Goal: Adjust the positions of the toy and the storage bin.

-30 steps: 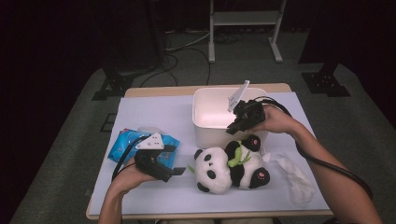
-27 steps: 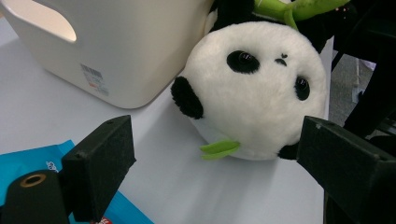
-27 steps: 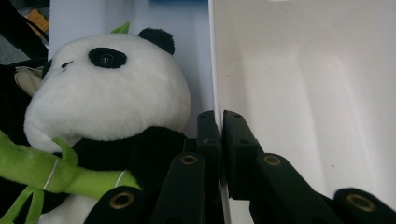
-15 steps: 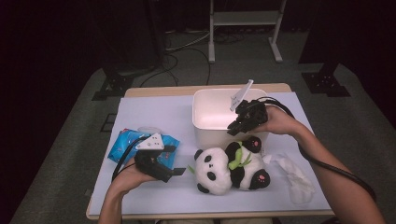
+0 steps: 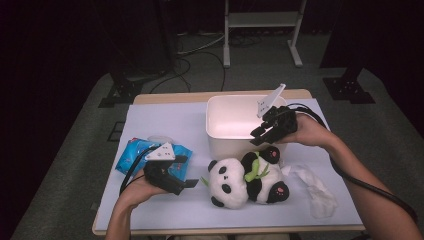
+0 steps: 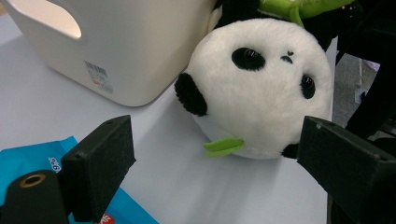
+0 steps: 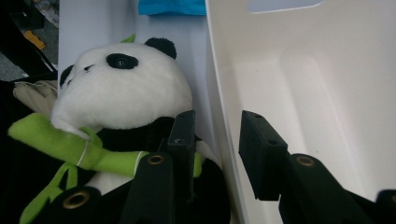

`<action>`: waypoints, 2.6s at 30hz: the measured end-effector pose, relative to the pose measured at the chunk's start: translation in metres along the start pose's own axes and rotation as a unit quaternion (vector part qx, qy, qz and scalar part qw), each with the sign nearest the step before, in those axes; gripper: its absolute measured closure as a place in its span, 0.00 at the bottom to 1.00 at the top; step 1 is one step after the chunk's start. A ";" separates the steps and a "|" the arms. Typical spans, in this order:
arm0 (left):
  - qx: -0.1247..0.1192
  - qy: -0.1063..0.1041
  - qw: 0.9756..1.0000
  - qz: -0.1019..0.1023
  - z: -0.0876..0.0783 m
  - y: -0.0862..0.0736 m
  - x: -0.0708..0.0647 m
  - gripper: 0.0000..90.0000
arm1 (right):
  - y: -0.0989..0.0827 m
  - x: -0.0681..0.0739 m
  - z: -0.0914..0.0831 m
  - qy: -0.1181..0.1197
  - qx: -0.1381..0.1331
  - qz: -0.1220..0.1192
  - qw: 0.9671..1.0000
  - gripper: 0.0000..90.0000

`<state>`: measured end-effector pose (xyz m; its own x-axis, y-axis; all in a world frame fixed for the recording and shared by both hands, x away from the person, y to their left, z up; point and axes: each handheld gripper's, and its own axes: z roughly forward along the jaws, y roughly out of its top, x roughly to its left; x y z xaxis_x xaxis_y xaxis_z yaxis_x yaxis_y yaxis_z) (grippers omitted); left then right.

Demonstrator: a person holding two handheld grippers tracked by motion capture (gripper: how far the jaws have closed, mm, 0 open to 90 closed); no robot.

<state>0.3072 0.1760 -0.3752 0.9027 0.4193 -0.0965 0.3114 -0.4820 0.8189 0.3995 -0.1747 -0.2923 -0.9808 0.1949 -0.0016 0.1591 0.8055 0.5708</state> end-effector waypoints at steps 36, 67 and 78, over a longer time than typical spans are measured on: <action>0.003 0.004 1.000 -0.020 0.000 -0.008 0.003 0.11 | -0.026 0.069 -0.003 0.045 0.007 -0.049 0.998 0.59; 0.001 0.005 1.000 -0.029 -0.001 -0.012 0.007 0.11 | -0.014 0.070 0.042 0.066 0.018 -0.058 0.996 0.74; -0.002 0.005 1.000 -0.030 -0.002 -0.012 0.007 0.11 | -0.012 0.070 0.038 0.059 0.018 -0.060 0.996 0.82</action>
<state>0.3094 0.1866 -0.3847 0.8791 0.4556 -0.1400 0.3643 -0.4529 0.8137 0.3329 -0.1498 -0.3306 -0.9991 0.0299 0.0296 0.0412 0.8393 0.5420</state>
